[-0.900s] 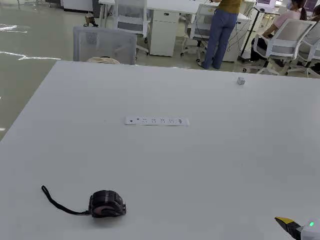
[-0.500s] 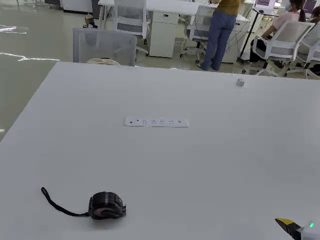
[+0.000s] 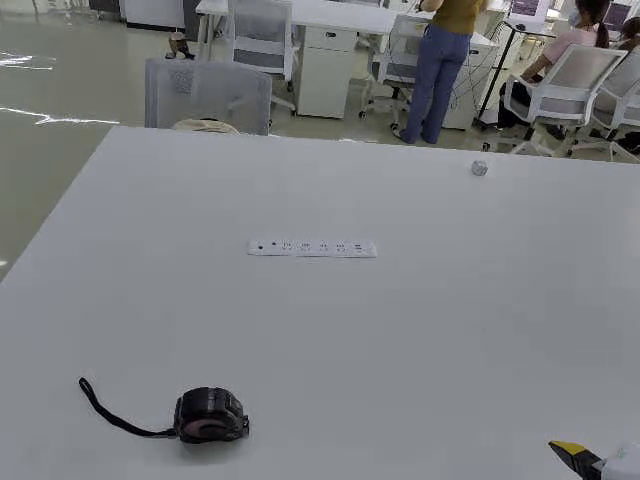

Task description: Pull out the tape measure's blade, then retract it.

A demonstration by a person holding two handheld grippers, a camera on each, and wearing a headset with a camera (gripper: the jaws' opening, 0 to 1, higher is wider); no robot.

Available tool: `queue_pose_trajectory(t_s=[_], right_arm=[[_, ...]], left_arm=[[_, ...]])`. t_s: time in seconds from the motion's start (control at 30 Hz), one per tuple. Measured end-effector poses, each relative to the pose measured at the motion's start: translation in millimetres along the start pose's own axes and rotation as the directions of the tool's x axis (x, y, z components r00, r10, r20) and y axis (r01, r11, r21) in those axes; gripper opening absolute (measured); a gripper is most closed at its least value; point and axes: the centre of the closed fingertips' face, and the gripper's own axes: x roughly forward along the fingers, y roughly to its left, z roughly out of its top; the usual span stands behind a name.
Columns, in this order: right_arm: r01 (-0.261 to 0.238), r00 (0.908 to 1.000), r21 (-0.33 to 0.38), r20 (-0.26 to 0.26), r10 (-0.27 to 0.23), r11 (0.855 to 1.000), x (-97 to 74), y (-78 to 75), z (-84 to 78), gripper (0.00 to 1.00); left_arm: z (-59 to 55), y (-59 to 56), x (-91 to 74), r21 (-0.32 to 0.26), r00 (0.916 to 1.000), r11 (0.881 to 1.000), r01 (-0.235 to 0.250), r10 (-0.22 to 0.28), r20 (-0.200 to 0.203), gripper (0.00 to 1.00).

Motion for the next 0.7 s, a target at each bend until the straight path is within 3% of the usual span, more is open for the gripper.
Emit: queue_pose_trajectory(t_s=[0.1,0.7], right_arm=[[0.0,1.0,0.0,0.0,0.0,1.0,-0.4,-0.1,0.2,1.0],[0.005,0.9999,0.011,0.013,-0.006,1.0,2.8,-1.9,4.8,0.99]], left_arm=[[2.8,-0.1,1.2,0.02,1.0,1.0,0.001,-0.001,0.008,1.0],[12.7,-1.6,13.5,0.04,0.9981,0.998,0.054,-0.053,-0.03,1.0]])
